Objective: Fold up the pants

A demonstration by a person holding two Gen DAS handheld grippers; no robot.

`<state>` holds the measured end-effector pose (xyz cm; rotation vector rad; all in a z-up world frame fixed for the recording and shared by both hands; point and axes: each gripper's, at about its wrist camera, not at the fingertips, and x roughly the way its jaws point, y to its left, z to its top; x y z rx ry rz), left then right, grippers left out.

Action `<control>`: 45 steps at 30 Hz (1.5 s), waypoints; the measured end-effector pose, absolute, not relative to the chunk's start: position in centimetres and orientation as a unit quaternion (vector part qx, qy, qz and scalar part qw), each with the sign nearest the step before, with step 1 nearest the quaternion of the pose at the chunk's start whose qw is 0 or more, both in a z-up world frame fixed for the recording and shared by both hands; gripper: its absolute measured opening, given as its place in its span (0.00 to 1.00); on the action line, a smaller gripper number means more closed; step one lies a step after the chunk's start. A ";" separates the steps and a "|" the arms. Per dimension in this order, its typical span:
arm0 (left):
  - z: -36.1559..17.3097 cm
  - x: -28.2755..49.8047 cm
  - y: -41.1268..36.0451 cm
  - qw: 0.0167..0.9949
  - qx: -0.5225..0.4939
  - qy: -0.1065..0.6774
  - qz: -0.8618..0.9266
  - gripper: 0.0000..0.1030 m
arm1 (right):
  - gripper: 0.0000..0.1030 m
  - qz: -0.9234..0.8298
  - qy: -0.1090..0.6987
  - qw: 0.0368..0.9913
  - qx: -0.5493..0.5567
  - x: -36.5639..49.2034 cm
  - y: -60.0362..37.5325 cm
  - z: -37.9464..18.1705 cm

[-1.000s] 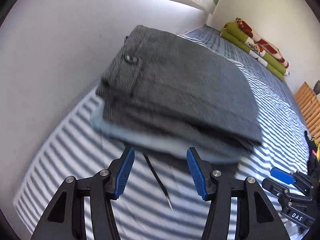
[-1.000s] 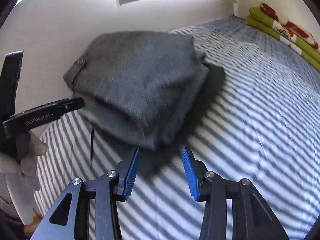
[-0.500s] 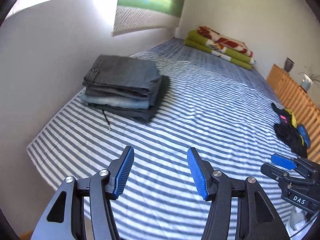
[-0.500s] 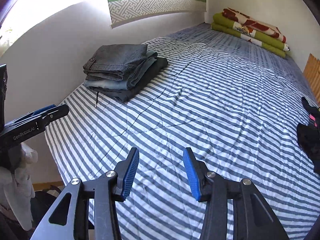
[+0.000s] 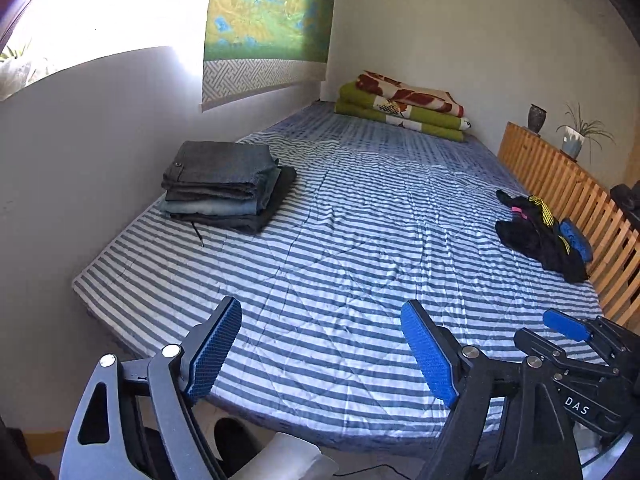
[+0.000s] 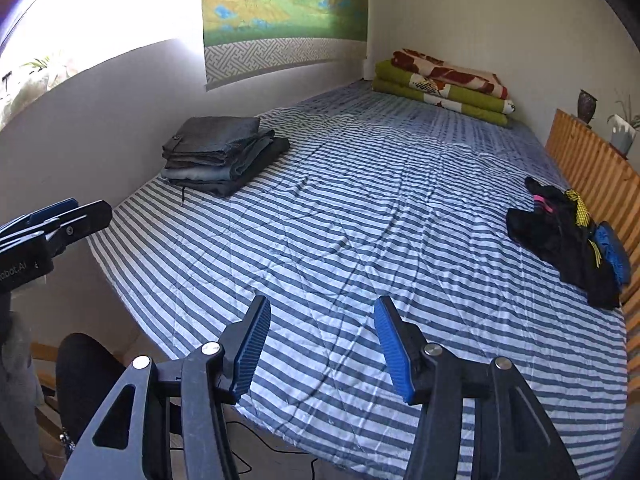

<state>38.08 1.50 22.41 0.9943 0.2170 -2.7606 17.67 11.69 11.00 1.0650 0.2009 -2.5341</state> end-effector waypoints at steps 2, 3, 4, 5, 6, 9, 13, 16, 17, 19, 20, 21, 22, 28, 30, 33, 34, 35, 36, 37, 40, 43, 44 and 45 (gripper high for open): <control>21.2 38.4 1.5 0.101 0.344 0.064 -0.931 0.84 | 0.49 -0.902 0.057 0.185 0.386 18.7 12.7 10.4; 20.7 38.6 1.4 0.104 0.346 0.061 -0.930 0.84 | 0.49 -0.902 0.050 0.181 0.388 19.0 13.2 10.3; 20.4 38.9 1.4 0.107 0.348 0.060 -0.929 0.84 | 0.49 -0.903 0.045 0.176 0.389 19.3 13.7 10.2; 20.1 39.1 1.5 0.108 0.351 0.061 -0.928 0.84 | 0.49 -0.904 0.041 0.170 0.390 19.5 14.1 10.1; 19.8 39.2 1.2 0.108 0.353 0.063 -0.927 0.85 | 0.49 -0.905 0.039 0.165 0.389 19.7 14.5 10.1; 19.4 39.5 1.1 0.109 0.355 0.060 -0.927 0.85 | 0.49 -0.909 0.041 0.149 0.386 19.9 15.1 10.2; 19.5 39.1 0.9 0.111 0.352 0.056 -0.928 0.86 | 0.50 -0.911 0.043 0.144 0.384 19.5 15.3 10.2; 19.5 38.5 0.5 0.117 0.350 0.059 -0.928 0.86 | 0.50 -0.913 0.052 0.140 0.380 19.2 15.0 10.1; 19.5 38.2 0.4 0.117 0.351 0.060 -0.927 0.86 | 0.50 -0.913 0.055 0.139 0.380 19.1 14.9 10.0; 19.4 37.7 0.2 0.115 0.354 0.061 -0.926 0.86 | 0.50 -0.912 0.055 0.140 0.382 18.8 14.8 9.8; 19.3 37.5 0.3 0.114 0.356 0.059 -0.926 0.86 | 0.50 -0.911 0.054 0.141 0.384 18.7 14.8 9.7; 19.2 37.3 0.3 0.115 0.356 0.057 -0.926 0.86 | 0.50 -0.910 0.052 0.141 0.386 18.5 14.8 9.6; 19.1 37.2 0.4 0.115 0.356 0.055 -0.926 0.86 | 0.50 -0.910 0.050 0.141 0.387 18.3 14.9 9.5; 18.8 36.4 0.5 0.114 0.359 0.052 -0.925 0.86 | 0.50 -0.908 0.050 0.141 0.391 17.8 15.0 9.2; 18.7 36.1 0.5 0.114 0.361 0.053 -0.924 0.86 | 0.50 -0.908 0.049 0.141 0.390 17.7 15.1 9.2; 18.5 36.0 0.5 0.112 0.362 0.053 -0.924 0.86 | 0.50 -0.908 0.048 0.141 0.391 17.6 15.2 9.2; 18.5 35.9 0.6 0.111 0.363 0.052 -0.924 0.86 | 0.50 -0.908 0.048 0.141 0.391 17.6 15.2 9.1; 18.5 35.8 0.7 0.110 0.363 0.051 -0.924 0.86 | 0.50 -0.908 0.048 0.140 0.392 17.6 15.3 9.1; 18.4 35.7 0.7 0.110 0.363 0.051 -0.924 0.86 | 0.50 -0.908 0.047 0.139 0.392 17.6 15.4 9.0; 18.4 35.7 0.8 0.109 0.363 0.051 -0.924 0.87 | 0.50 -0.908 0.046 0.139 0.392 17.6 15.4 9.0; 18.3 35.5 0.9 0.107 0.363 0.050 -0.924 0.86 | 0.50 -0.908 0.044 0.138 0.394 17.6 15.7 9.0; 18.2 35.5 1.1 0.107 0.362 0.049 -0.925 0.87 | 0.50 -0.908 0.043 0.136 0.393 17.6 15.8 9.0; 18.2 35.5 1.2 0.106 0.363 0.049 -0.925 0.87 | 0.50 -0.908 0.043 0.136 0.394 17.6 15.8 9.0; 18.2 35.5 1.1 0.106 0.363 0.050 -0.924 0.87 | 0.50 -0.908 0.042 0.136 0.394 17.6 15.8 9.0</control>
